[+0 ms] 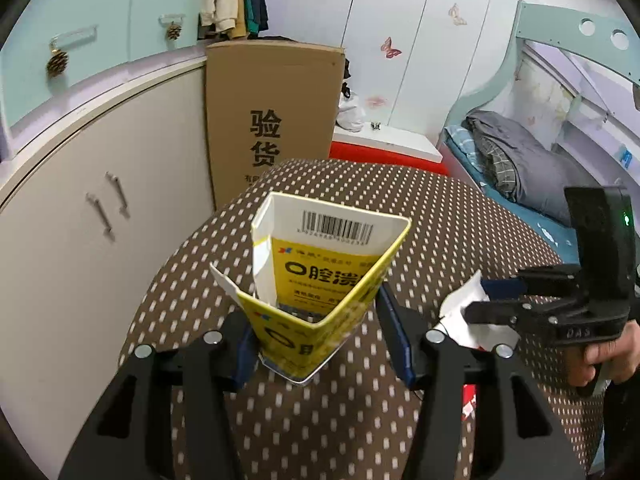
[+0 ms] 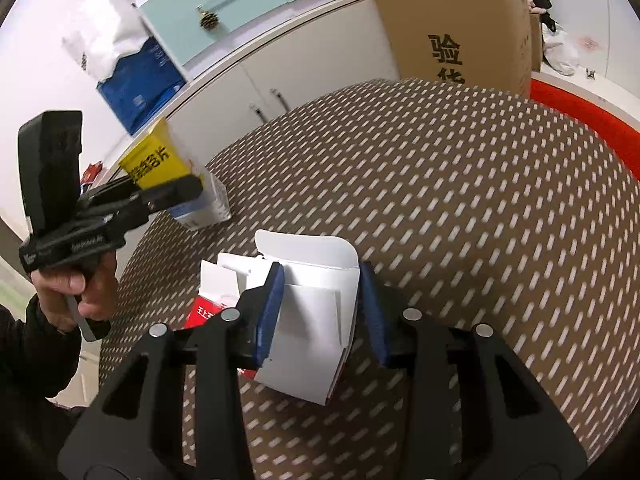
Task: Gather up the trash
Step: 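Carry the yellow box and white-red box to the wastebasket and release both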
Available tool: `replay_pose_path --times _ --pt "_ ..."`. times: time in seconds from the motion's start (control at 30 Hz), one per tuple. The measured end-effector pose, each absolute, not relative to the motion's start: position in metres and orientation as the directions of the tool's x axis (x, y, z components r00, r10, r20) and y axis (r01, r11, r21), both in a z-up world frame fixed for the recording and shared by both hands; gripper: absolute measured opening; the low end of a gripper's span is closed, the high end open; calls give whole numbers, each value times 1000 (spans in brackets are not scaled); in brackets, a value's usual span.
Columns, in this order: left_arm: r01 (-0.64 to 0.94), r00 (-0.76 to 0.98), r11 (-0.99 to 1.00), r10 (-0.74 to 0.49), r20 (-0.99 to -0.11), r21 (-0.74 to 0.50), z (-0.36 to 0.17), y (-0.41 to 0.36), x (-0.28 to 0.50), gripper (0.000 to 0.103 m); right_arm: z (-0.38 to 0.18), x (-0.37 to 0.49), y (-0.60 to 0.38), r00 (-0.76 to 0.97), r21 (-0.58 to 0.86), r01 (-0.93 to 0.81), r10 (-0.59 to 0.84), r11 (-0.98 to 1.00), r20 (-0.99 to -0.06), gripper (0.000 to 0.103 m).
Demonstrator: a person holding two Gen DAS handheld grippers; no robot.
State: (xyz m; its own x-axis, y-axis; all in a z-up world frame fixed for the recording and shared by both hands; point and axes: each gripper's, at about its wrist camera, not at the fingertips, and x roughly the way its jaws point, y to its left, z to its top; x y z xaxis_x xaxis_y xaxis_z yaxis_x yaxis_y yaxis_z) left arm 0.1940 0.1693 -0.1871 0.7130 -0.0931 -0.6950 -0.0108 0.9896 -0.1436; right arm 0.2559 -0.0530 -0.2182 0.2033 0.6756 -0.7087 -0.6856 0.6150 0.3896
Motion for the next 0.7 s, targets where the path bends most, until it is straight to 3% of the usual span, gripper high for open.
replay_pose_path --times 0.37,0.7 --pt "40 700 991 -119 -704 -128 -179 149 137 53 -194 189 -108 430 314 -565 597 763 -677 35" --pt "192 705 975 -217 -675 -113 -157 74 121 53 -171 149 -184 582 234 -439 473 867 -661 34"
